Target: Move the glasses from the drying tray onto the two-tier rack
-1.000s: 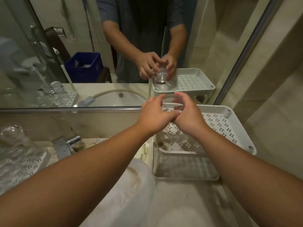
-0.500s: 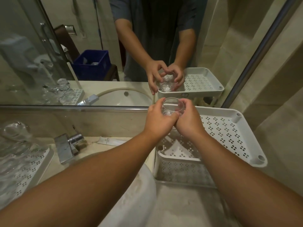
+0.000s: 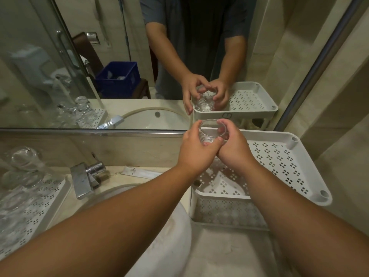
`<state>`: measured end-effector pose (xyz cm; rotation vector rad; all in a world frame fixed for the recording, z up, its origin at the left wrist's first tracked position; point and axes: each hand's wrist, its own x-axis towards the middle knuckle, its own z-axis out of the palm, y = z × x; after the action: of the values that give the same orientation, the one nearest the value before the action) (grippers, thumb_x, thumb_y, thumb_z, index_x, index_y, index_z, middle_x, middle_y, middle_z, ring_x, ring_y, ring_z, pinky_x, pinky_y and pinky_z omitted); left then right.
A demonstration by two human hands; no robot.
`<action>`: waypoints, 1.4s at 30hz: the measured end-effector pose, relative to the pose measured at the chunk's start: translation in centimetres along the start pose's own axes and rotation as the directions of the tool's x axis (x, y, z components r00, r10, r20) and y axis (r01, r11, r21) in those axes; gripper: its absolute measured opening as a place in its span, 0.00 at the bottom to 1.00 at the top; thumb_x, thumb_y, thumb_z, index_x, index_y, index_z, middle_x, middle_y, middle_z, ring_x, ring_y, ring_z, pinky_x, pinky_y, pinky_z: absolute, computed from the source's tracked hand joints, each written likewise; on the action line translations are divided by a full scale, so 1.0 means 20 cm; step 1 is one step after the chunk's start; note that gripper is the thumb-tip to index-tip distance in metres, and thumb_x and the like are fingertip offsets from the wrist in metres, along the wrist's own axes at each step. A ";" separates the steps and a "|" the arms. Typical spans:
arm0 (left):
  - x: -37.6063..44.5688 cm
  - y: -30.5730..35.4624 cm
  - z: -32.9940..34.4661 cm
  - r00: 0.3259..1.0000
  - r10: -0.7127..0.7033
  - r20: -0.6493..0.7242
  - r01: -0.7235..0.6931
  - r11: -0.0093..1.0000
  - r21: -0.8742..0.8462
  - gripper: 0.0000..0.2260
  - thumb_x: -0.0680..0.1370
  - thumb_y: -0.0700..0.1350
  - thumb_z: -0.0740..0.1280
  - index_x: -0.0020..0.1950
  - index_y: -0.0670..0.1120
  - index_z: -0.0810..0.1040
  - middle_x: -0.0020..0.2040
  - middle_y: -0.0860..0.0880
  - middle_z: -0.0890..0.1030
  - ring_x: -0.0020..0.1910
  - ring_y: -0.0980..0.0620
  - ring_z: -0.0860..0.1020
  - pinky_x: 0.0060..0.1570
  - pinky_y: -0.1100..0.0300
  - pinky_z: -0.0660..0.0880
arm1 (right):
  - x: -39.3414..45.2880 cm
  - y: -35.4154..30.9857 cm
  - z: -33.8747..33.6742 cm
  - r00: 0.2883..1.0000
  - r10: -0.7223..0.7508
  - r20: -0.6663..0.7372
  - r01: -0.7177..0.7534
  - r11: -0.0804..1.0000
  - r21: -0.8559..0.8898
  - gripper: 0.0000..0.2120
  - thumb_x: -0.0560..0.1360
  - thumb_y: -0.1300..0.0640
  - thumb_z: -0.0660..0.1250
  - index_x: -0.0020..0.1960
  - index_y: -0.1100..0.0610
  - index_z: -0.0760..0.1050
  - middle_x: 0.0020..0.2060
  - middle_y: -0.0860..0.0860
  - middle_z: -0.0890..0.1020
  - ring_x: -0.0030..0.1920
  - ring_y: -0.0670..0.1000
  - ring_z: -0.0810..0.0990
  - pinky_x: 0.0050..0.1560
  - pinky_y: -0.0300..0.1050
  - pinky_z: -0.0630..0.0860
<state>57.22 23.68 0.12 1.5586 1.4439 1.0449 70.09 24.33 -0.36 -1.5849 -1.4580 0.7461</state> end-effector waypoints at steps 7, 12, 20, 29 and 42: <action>-0.01 0.00 0.00 1.000 -0.010 0.007 0.010 0.999 0.035 0.34 0.72 0.61 0.70 0.76 0.58 0.63 0.74 0.50 0.66 0.71 0.50 0.69 0.67 0.52 0.70 | -0.01 -0.02 -0.05 0.999 -0.006 0.053 0.010 0.997 -0.082 0.33 0.68 0.57 0.76 0.69 0.45 0.67 0.63 0.45 0.74 0.59 0.46 0.76 0.59 0.45 0.75; -0.01 0.00 0.01 0.998 0.025 0.053 -0.030 0.995 0.097 0.33 0.73 0.62 0.69 0.75 0.56 0.64 0.74 0.50 0.65 0.69 0.49 0.70 0.61 0.57 0.68 | -0.04 -0.03 -0.11 0.997 0.007 0.075 0.002 0.993 -0.115 0.34 0.67 0.57 0.73 0.70 0.44 0.67 0.61 0.45 0.75 0.58 0.48 0.77 0.58 0.49 0.77; 0.03 0.03 0.00 0.988 -0.068 0.140 0.036 0.976 0.216 0.37 0.72 0.67 0.66 0.79 0.61 0.57 0.81 0.46 0.54 0.77 0.43 0.63 0.69 0.48 0.67 | -0.05 -0.04 -0.13 0.999 0.048 0.011 -0.047 0.993 -0.110 0.36 0.68 0.57 0.75 0.72 0.43 0.64 0.63 0.46 0.76 0.61 0.49 0.76 0.60 0.53 0.77; 0.09 0.04 -0.07 0.985 -0.092 0.144 0.055 0.968 0.244 0.36 0.74 0.65 0.68 0.79 0.61 0.58 0.82 0.44 0.51 0.78 0.43 0.59 0.70 0.49 0.65 | -0.01 -0.04 -0.08 1.000 0.027 -0.013 -0.029 0.990 -0.135 0.37 0.69 0.52 0.76 0.74 0.42 0.62 0.67 0.46 0.75 0.61 0.48 0.77 0.54 0.46 0.78; 0.11 0.00 -0.09 0.987 -0.042 0.155 0.012 0.982 0.190 0.36 0.74 0.63 0.69 0.79 0.60 0.60 0.78 0.45 0.60 0.72 0.45 0.68 0.60 0.57 0.68 | -0.01 -0.02 -0.05 0.999 0.025 -0.027 -0.029 0.990 -0.137 0.38 0.69 0.51 0.76 0.73 0.42 0.61 0.64 0.46 0.77 0.60 0.48 0.77 0.54 0.47 0.78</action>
<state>55.66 25.80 0.83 1.7088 1.4830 0.7667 70.75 23.98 0.40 -1.7152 -1.4999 0.6503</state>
